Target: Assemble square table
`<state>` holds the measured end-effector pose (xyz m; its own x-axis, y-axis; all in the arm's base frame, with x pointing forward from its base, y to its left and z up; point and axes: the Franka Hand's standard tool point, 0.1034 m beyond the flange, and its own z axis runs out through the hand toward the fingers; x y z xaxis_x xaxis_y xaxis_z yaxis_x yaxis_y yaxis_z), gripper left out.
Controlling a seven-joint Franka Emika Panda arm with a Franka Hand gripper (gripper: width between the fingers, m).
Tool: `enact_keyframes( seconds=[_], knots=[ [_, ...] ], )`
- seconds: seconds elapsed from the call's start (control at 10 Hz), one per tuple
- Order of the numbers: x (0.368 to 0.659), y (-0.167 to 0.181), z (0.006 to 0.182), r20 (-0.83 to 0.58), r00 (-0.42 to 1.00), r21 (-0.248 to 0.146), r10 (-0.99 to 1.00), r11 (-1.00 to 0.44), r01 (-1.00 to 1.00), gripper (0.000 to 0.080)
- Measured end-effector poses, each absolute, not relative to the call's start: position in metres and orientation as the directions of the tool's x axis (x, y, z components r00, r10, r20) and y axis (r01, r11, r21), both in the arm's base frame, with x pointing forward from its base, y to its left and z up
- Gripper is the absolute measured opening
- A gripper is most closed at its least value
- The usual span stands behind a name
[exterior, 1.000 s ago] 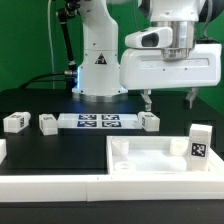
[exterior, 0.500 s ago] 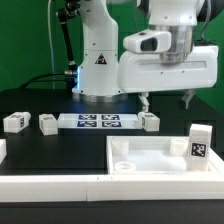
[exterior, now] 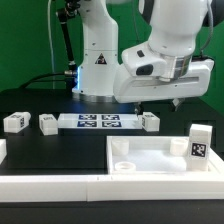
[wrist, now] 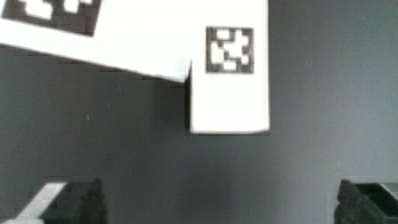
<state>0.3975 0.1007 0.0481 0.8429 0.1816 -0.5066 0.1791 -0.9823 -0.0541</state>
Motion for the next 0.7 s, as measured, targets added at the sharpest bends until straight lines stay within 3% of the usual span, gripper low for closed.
enact_keyframes(
  seconds=[0.2, 0.3, 0.4, 0.7],
  knots=[
    [0.394, 0.099, 0.045, -0.626, 0.767, -0.035, 0.137, -0.988, 0.148, 0.0649],
    [0.39, 0.103, 0.034, -0.672, 0.737, 0.017, 0.069, -0.994, 0.109, 0.0649],
    [0.387, 0.112, 0.027, -0.699, 0.712, 0.034, 0.063, -0.992, 0.121, 0.0649],
    [0.39, 0.107, 0.027, -0.711, 0.702, 0.037, 0.049, -0.994, 0.106, 0.0649]
  ],
)
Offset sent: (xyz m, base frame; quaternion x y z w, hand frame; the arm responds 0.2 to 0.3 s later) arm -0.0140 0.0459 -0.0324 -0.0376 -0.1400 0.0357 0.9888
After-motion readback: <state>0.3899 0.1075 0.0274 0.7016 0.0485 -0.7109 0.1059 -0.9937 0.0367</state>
